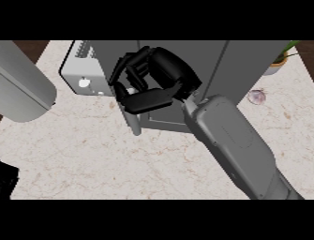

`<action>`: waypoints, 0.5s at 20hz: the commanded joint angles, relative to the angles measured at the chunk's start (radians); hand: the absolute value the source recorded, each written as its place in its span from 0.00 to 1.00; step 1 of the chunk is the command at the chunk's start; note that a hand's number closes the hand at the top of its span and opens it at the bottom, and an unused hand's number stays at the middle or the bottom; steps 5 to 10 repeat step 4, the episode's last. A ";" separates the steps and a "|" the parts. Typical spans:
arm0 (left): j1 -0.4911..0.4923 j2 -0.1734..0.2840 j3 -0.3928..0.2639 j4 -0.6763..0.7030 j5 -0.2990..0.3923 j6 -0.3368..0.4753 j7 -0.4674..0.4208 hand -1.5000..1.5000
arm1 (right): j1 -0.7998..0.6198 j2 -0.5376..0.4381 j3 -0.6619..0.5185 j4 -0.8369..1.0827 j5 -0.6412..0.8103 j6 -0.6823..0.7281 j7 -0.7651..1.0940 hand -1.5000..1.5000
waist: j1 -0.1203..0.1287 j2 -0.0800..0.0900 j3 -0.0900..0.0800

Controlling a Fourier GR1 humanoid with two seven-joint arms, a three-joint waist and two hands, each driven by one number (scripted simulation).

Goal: Pick up the bottled water, place it into the cabinet and close the cabinet

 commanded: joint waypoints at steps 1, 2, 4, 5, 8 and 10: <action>-0.005 -0.009 -0.006 0.012 -0.003 -0.010 -0.002 1.00 | -0.033 -0.104 -0.133 0.177 0.028 -0.037 -0.042 1.00 | -0.014 0.058 0.013; -0.017 0.006 0.017 0.011 0.003 -0.014 -0.002 1.00 | -0.030 -0.094 -0.137 0.185 0.021 -0.047 -0.035 1.00 | -0.012 0.058 0.013; -0.029 -0.005 0.002 0.004 -0.010 0.002 0.004 1.00 | -0.053 -0.107 -0.138 0.198 0.016 -0.016 -0.036 1.00 | -0.013 0.058 0.013; -0.029 -0.005 0.002 0.004 -0.010 0.002 0.004 1.00 | -0.053 -0.107 -0.138 0.198 0.016 -0.016 -0.036 1.00 | -0.013 0.058 0.013; -0.029 -0.005 0.002 0.004 -0.010 0.002 0.004 1.00 | -0.053 -0.107 -0.138 0.198 0.016 -0.016 -0.036 1.00 | -0.013 0.058 0.013; -0.029 -0.005 0.002 0.004 -0.010 0.002 0.004 1.00 | -0.053 -0.107 -0.138 0.198 0.016 -0.016 -0.036 1.00 | -0.013 0.058 0.013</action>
